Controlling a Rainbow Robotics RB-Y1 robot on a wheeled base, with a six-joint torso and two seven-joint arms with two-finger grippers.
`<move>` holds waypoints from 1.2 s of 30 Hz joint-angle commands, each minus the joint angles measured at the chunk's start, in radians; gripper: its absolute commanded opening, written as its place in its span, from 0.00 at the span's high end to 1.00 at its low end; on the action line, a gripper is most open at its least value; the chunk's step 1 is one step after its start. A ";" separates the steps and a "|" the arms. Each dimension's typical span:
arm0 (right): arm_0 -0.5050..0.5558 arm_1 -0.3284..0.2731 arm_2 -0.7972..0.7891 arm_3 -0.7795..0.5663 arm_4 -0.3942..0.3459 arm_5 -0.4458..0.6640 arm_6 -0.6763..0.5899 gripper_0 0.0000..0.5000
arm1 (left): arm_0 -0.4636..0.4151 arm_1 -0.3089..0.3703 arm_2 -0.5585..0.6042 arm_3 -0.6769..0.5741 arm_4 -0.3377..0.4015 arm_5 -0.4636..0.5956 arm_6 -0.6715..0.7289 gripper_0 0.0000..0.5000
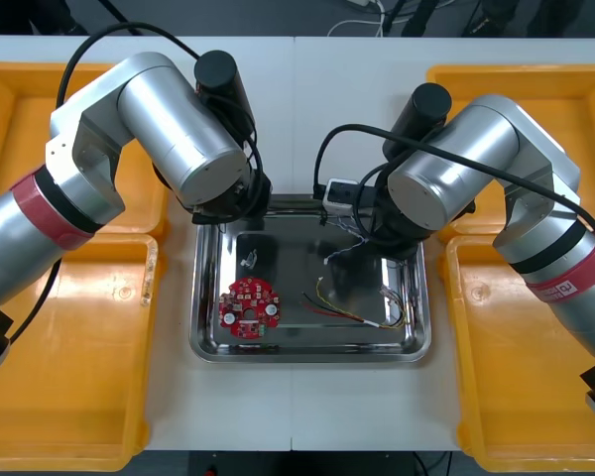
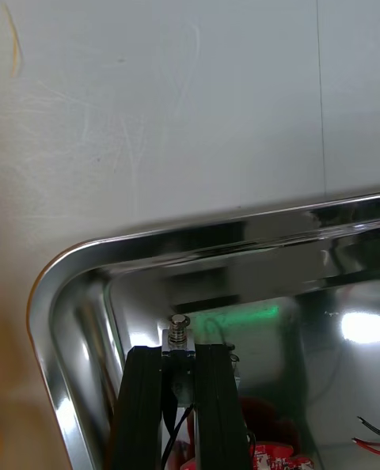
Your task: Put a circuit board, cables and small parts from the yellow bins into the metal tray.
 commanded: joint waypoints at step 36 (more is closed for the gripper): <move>-0.075 -0.375 -0.420 -0.119 -0.377 0.291 -0.526 0.00 | 0.070 -0.003 -0.071 -0.037 -0.011 -0.106 0.022 0.00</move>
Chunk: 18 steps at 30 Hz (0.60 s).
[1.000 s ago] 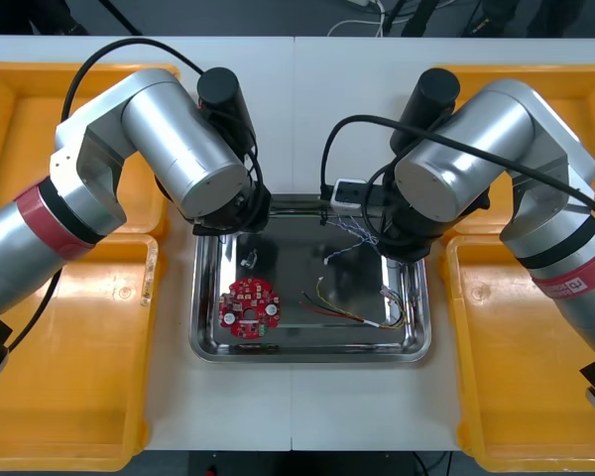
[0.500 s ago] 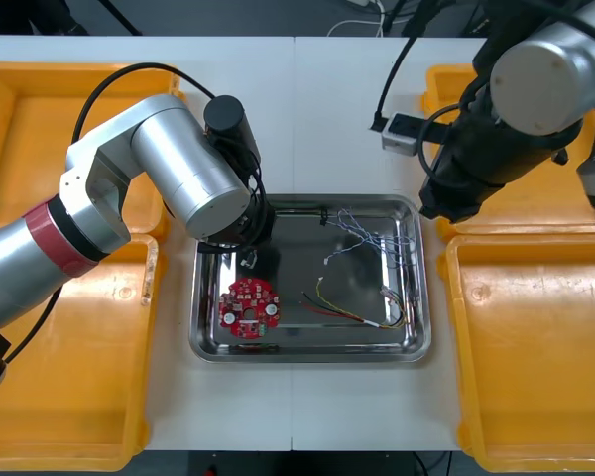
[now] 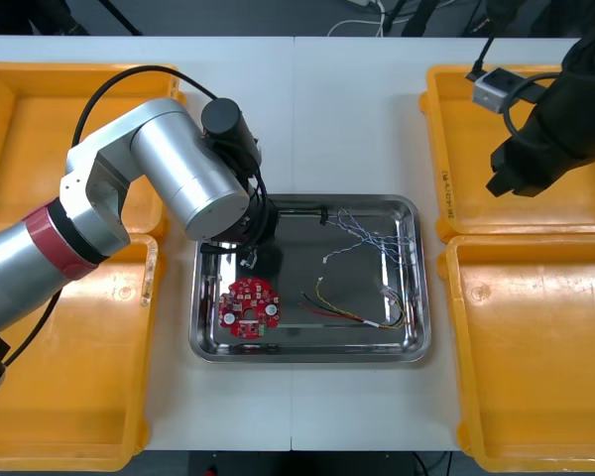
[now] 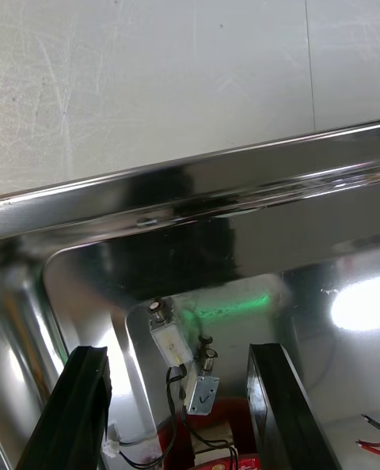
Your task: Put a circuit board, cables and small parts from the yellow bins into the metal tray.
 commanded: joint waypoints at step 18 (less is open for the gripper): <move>0.171 -0.185 -0.236 0.017 -0.046 -0.053 -0.277 0.00 | -0.021 0.049 0.107 -0.037 0.048 0.033 -0.075 0.00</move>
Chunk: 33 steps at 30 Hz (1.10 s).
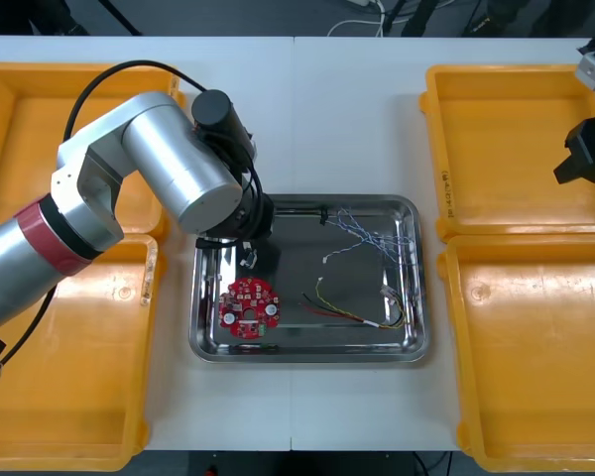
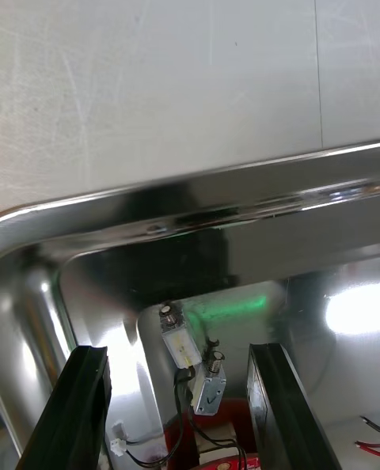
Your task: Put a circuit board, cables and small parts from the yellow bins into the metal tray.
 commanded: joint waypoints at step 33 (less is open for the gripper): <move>0.349 -0.079 -0.189 -0.035 -0.073 -0.179 -0.168 0.00 | -0.056 0.280 0.483 -0.138 0.271 0.412 -0.350 0.00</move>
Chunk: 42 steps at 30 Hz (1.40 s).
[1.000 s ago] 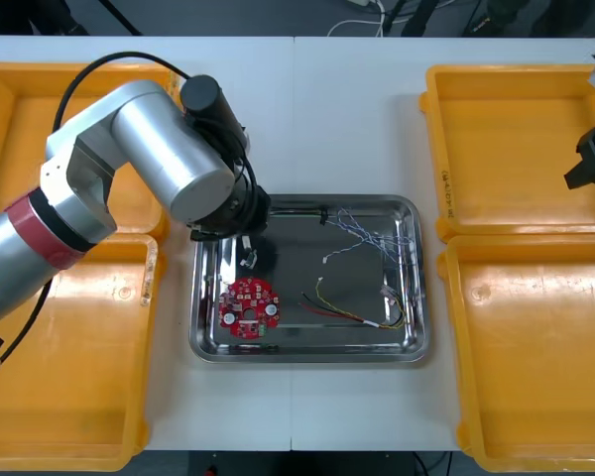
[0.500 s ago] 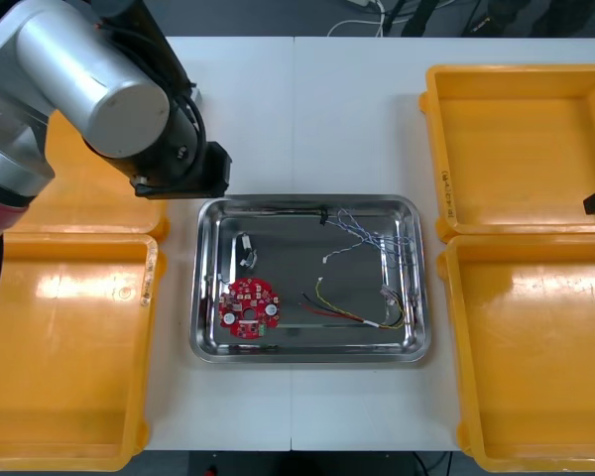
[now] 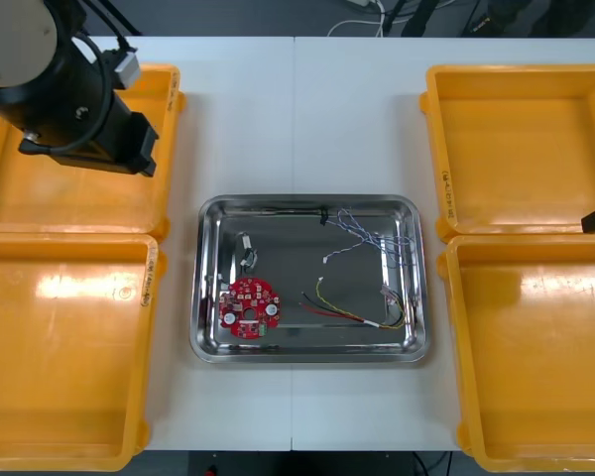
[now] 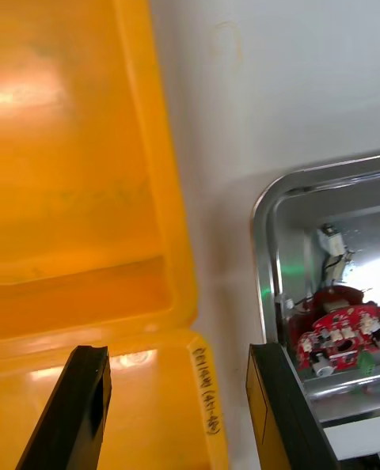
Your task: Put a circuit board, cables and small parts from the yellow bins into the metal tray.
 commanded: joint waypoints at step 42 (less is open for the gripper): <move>0.189 -0.096 -0.033 -0.198 -0.012 -0.107 -0.117 0.00 | 0.554 0.157 0.478 -0.232 0.027 -0.004 -0.236 0.00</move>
